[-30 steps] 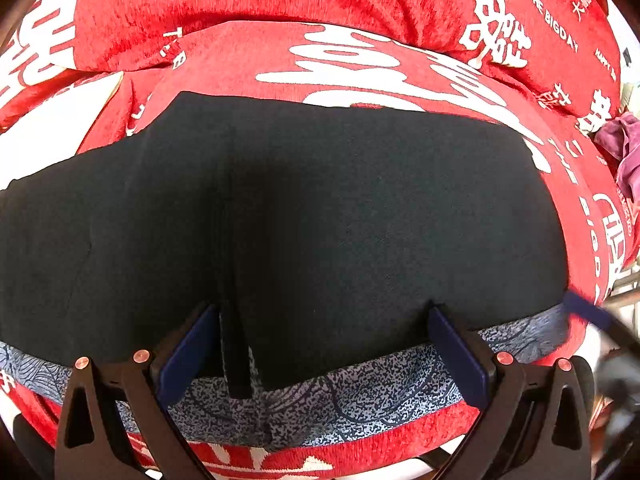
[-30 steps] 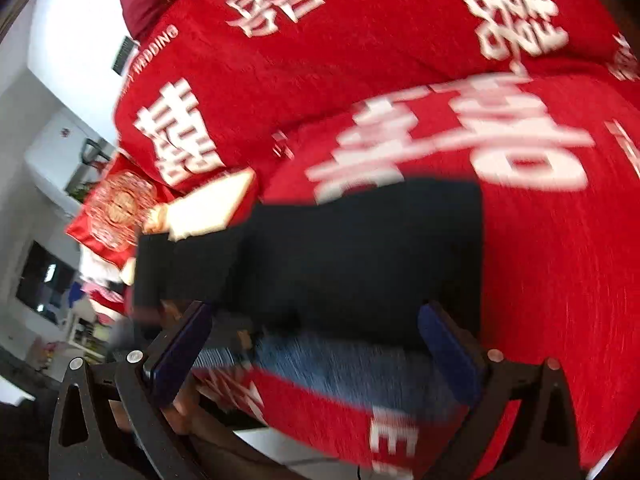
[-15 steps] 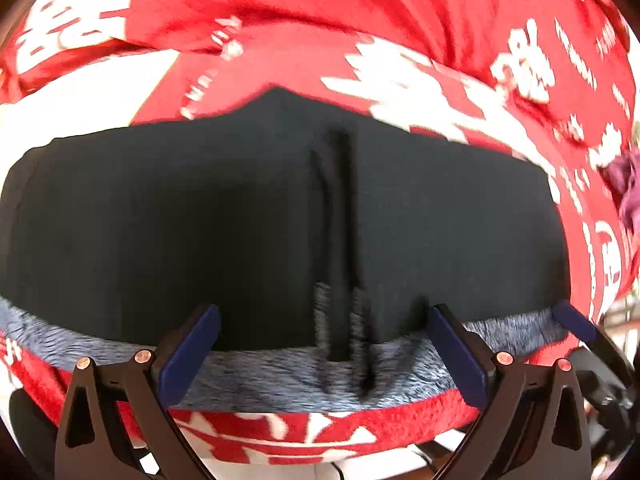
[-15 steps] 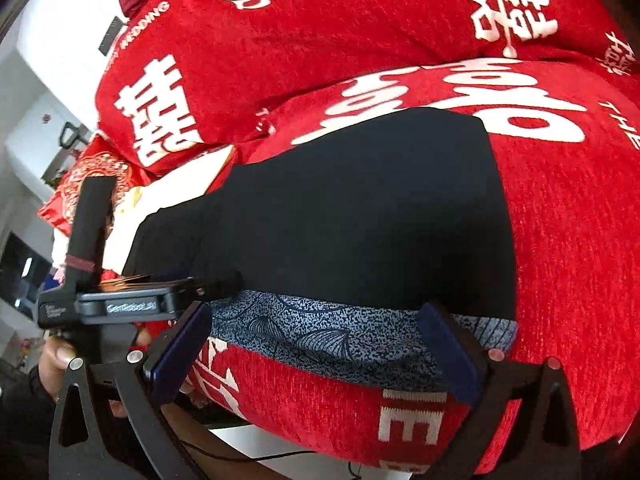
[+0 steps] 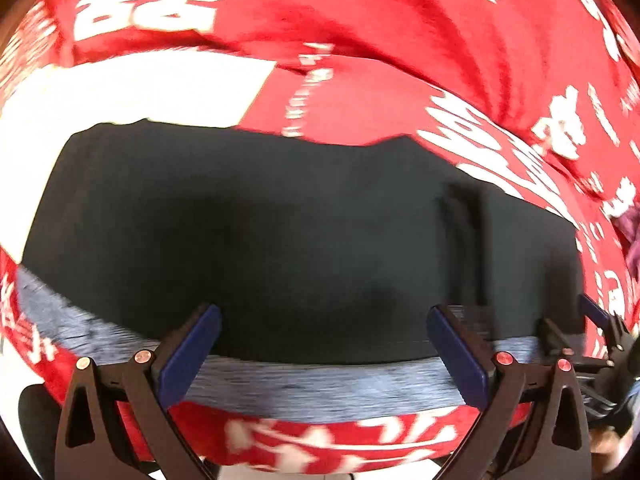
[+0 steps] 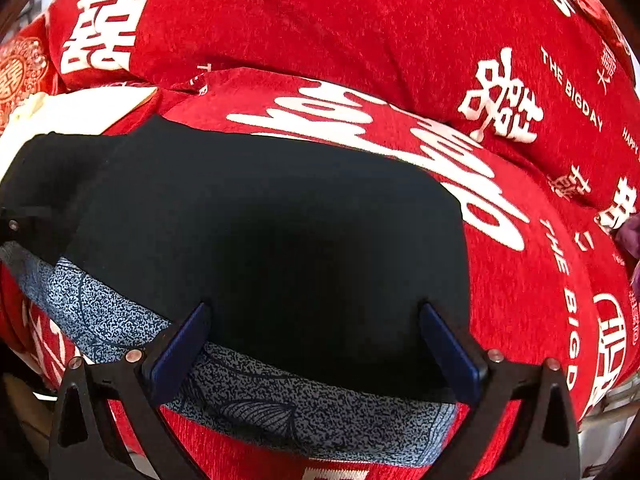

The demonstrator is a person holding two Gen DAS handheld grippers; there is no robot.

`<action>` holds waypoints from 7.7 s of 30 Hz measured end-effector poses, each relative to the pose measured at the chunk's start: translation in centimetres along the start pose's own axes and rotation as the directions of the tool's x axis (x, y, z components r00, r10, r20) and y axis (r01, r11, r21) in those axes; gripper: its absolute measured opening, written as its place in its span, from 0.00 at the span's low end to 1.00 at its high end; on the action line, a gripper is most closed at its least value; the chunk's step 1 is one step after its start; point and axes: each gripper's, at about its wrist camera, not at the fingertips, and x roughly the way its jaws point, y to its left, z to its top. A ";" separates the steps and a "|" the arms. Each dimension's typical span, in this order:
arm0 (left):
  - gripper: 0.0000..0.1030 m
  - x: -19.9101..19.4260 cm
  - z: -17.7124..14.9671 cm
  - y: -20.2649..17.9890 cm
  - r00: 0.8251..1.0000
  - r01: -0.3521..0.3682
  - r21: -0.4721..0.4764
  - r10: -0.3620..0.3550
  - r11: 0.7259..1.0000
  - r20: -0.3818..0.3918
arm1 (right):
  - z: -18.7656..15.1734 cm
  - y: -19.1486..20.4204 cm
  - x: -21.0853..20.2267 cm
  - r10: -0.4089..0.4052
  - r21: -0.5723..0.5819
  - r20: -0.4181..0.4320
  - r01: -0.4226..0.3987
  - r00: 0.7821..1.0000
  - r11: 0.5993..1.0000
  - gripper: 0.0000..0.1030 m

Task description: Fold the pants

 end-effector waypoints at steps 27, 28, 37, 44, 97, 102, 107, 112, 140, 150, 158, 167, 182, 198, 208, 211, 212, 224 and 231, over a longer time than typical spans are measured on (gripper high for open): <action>1.00 -3.4 -1.9 9.0 0.995 -0.021 -0.128 0.033 0.992 0.091 | 9.2 8.9 1.5 0.184 -0.020 -0.022 -0.184 0.983 0.983 1.00; 1.00 -3.3 -1.9 9.6 0.994 -0.036 -0.153 0.051 0.988 0.095 | 10.0 10.0 0.6 0.223 -0.076 0.015 -0.221 0.975 0.972 1.00; 1.00 -2.4 -3.7 9.4 0.987 -0.129 -0.064 0.135 0.990 0.088 | 17.2 24.9 1.9 0.525 -0.544 -0.161 -0.519 0.836 0.659 1.00; 1.00 -6.1 -3.6 12.5 0.989 -0.035 -0.140 0.054 0.990 0.135 | 19.7 35.3 8.2 0.563 -0.598 -0.458 -0.707 0.688 0.377 1.00; 0.27 -7.4 3.2 12.9 0.973 0.214 0.178 -0.194 0.961 -0.121 | 8.5 20.0 6.1 0.269 -0.698 -0.390 -0.473 0.881 0.538 0.89; 0.25 -10.6 2.7 7.5 0.984 0.171 0.288 -0.151 0.942 -0.091 | 10.4 14.6 0.6 0.392 -0.649 -0.250 -0.453 0.885 0.611 0.89; 0.24 -12.7 3.8 0.6 0.979 0.203 0.348 -0.183 0.915 -0.092 | 7.6 6.8 -3.1 0.377 -0.567 -0.124 -0.377 0.918 0.732 0.89; 0.24 -13.0 4.7 -6.2 0.965 0.259 0.385 -0.222 0.886 -0.138 | 3.3 -0.1 -3.5 0.362 -0.374 -0.055 -0.356 0.930 0.856 0.89; 0.83 1.4 -2.0 -31.2 0.949 0.142 0.559 0.048 0.817 -0.312 | -7.0 -11.8 -1.0 0.401 0.094 0.050 -0.404 0.915 0.910 0.89; 0.84 -10.1 0.2 -25.7 0.964 0.263 0.550 -0.234 0.793 -0.123 | -6.7 -13.4 -2.2 0.574 0.204 0.203 -0.607 0.794 0.768 0.91; 0.94 -5.2 0.8 -17.1 0.983 0.173 0.368 -0.137 0.913 -0.124 | -5.6 -15.3 -0.1 0.677 0.401 0.325 -0.744 0.661 0.534 0.97; 0.99 -0.5 -2.3 -16.4 0.992 0.104 0.440 -0.060 0.892 -0.113 | -3.7 -11.7 -1.9 0.388 0.272 0.164 -0.419 0.907 0.866 0.98; 0.99 -1.8 -3.5 -16.2 0.998 0.045 0.468 -0.021 0.883 -0.056 | -3.2 -7.2 -5.1 0.477 0.204 0.198 -0.512 0.856 0.835 0.98; 0.99 -1.1 -3.2 -15.6 0.996 0.076 0.444 -0.052 0.893 -0.066 | 5.1 -7.0 -4.3 0.280 0.116 0.178 -0.303 0.943 0.946 1.00; 0.99 -0.8 -3.5 -15.4 0.995 0.094 0.437 -0.078 0.894 -0.055 | 7.9 -5.2 5.0 0.146 0.121 -0.046 -0.139 0.988 0.983 1.00; 0.99 -0.9 -3.6 -15.4 0.995 0.095 0.444 -0.083 0.891 -0.047 | 7.7 -5.5 5.4 0.156 0.123 -0.044 -0.149 0.987 0.981 1.00; 0.99 -1.1 -3.5 -15.3 0.994 0.107 0.447 -0.090 0.888 -0.059 | 7.7 -5.5 5.4 0.154 0.120 -0.047 -0.147 0.987 0.982 1.00; 0.99 -1.9 6.4 -7.7 1.000 -0.013 0.209 0.019 0.978 -0.025 | 0.4 -5.0 -4.5 0.140 0.167 0.086 -0.153 0.986 0.974 1.00; 1.00 4.4 10.1 -10.5 0.976 -0.179 0.187 0.198 0.966 -0.090 | -2.6 -3.3 -3.7 0.200 0.227 0.061 -0.209 0.978 0.951 1.00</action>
